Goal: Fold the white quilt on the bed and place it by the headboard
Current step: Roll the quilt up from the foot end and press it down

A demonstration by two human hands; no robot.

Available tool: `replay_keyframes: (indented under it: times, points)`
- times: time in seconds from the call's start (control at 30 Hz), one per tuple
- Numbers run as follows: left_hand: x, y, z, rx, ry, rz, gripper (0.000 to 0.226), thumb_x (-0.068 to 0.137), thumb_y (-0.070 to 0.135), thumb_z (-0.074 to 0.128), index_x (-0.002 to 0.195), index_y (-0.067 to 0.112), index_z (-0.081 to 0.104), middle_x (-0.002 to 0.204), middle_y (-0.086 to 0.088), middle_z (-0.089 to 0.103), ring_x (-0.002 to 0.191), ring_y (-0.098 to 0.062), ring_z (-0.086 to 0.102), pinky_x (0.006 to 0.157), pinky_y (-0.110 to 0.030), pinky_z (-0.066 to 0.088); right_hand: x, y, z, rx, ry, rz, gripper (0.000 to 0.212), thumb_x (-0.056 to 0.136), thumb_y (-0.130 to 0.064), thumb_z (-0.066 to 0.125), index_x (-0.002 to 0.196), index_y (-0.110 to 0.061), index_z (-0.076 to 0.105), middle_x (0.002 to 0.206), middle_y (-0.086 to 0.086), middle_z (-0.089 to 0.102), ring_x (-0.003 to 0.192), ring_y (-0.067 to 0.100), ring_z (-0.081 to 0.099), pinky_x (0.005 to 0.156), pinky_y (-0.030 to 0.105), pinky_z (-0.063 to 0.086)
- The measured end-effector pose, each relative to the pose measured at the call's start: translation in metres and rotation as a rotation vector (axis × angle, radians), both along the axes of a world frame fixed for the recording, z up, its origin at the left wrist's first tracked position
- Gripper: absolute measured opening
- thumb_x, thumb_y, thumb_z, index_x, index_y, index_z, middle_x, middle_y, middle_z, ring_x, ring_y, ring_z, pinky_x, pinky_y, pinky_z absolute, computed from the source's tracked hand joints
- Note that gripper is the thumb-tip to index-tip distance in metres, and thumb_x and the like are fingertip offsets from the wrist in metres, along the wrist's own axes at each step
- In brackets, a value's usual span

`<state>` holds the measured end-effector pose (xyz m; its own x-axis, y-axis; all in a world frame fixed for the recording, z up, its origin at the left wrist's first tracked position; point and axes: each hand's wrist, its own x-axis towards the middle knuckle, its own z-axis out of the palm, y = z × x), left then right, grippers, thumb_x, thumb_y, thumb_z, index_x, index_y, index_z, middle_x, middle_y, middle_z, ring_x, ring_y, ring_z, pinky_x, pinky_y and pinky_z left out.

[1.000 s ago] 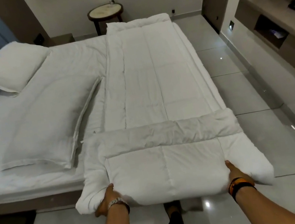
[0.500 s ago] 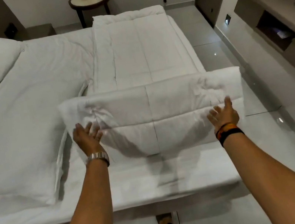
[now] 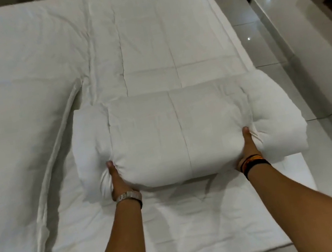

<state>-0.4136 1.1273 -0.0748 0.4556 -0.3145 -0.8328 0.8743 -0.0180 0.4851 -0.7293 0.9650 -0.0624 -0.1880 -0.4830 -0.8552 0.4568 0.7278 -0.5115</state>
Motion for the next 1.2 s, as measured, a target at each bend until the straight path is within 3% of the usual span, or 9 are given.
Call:
replay_keyframes:
  times: [0.3,0.4,0.5,0.6,0.73,0.9,1.03,1.13,1.2]
  points:
    - [-0.010,0.012,0.030,0.192,-0.153,0.262,0.092,0.055,0.055,0.098,0.133,0.019,0.063,0.124,0.002,0.072,0.108,-0.020,0.072,0.098,-0.044,0.059,0.005,0.028,0.042,-0.158,0.132,-0.157,0.076,0.062,-0.052,0.097,0.121,-0.026,0.057,0.125,0.001,0.072,0.108,0.024,0.071,0.097,0.048,0.059]
    - [-0.023,0.038,0.056,0.192,-0.173,0.279,0.100,0.051,0.056,0.099,0.137,0.020,0.060,0.129,0.004,0.070,0.110,-0.020,0.071,0.100,-0.045,0.058,-0.011,0.055,0.067,-0.181,0.119,-0.157,0.078,0.064,-0.050,0.097,0.127,-0.023,0.060,0.126,0.002,0.073,0.109,0.024,0.071,0.099,0.047,0.059]
    - [-0.046,0.079,0.078,0.166,-0.203,0.280,0.102,0.055,0.055,0.098,0.141,0.022,0.056,0.131,0.007,0.068,0.113,-0.019,0.069,0.102,-0.040,0.056,-0.033,0.099,0.083,-0.161,0.127,-0.163,0.100,0.061,-0.052,0.098,0.144,-0.018,0.055,0.131,0.004,0.070,0.113,0.028,0.069,0.102,0.049,0.057]
    - [-0.077,0.141,0.105,0.162,-0.253,0.264,0.096,0.062,0.052,0.096,0.143,0.022,0.053,0.126,0.010,0.066,0.110,-0.017,0.066,0.090,-0.028,0.050,-0.059,0.166,0.096,-0.116,0.133,-0.174,0.110,0.060,-0.052,0.098,0.150,-0.015,0.046,0.131,0.004,0.066,0.112,0.029,0.066,0.105,0.049,0.054]
    - [-0.118,0.235,0.138,0.279,-0.232,0.282,0.103,0.060,0.046,0.099,0.144,0.015,0.050,0.138,0.001,0.065,0.110,-0.020,0.066,0.094,-0.032,0.052,-0.100,0.264,0.114,-0.062,0.166,-0.158,0.100,0.063,-0.054,0.096,0.143,-0.011,0.055,0.127,0.005,0.068,0.101,0.026,0.064,0.093,0.036,0.052]
    - [-0.132,0.296,0.187,0.344,-0.294,0.287,0.121,0.062,0.040,0.098,0.158,0.013,0.030,0.154,-0.007,0.051,0.131,-0.025,0.058,0.108,-0.039,0.046,-0.126,0.336,0.145,-0.070,0.147,-0.194,0.101,0.064,-0.042,0.098,0.148,-0.011,0.052,0.140,0.009,0.064,0.104,0.026,0.062,0.100,0.042,0.053]
    - [-0.119,0.266,0.237,0.172,-0.443,0.224,0.115,0.078,0.048,0.081,0.164,0.010,0.015,0.167,-0.019,0.029,0.149,-0.036,0.039,0.121,-0.053,0.035,-0.114,0.297,0.191,-0.242,0.176,-0.212,0.100,0.065,-0.034,0.099,0.148,-0.007,0.051,0.141,0.010,0.063,0.115,0.026,0.066,0.102,0.041,0.053]
    - [-0.105,0.212,0.267,-0.023,-0.555,0.250,0.106,0.082,0.039,0.084,0.161,0.016,0.018,0.142,-0.013,0.055,0.117,-0.030,0.066,0.090,-0.042,0.059,-0.098,0.233,0.233,-0.472,-0.027,-0.036,0.074,0.076,-0.038,0.091,0.140,-0.019,0.060,0.132,0.006,0.069,0.113,0.025,0.071,0.085,0.044,0.061]
    - [-0.095,0.174,0.273,-0.165,-0.610,0.209,0.083,0.095,0.042,0.070,0.161,0.015,0.026,0.132,-0.011,0.065,0.107,-0.026,0.071,0.082,-0.038,0.059,-0.089,0.194,0.251,-0.583,-0.100,0.158,0.071,0.087,-0.051,0.079,0.148,-0.026,0.055,0.133,0.004,0.066,0.114,0.021,0.067,0.092,0.042,0.056]
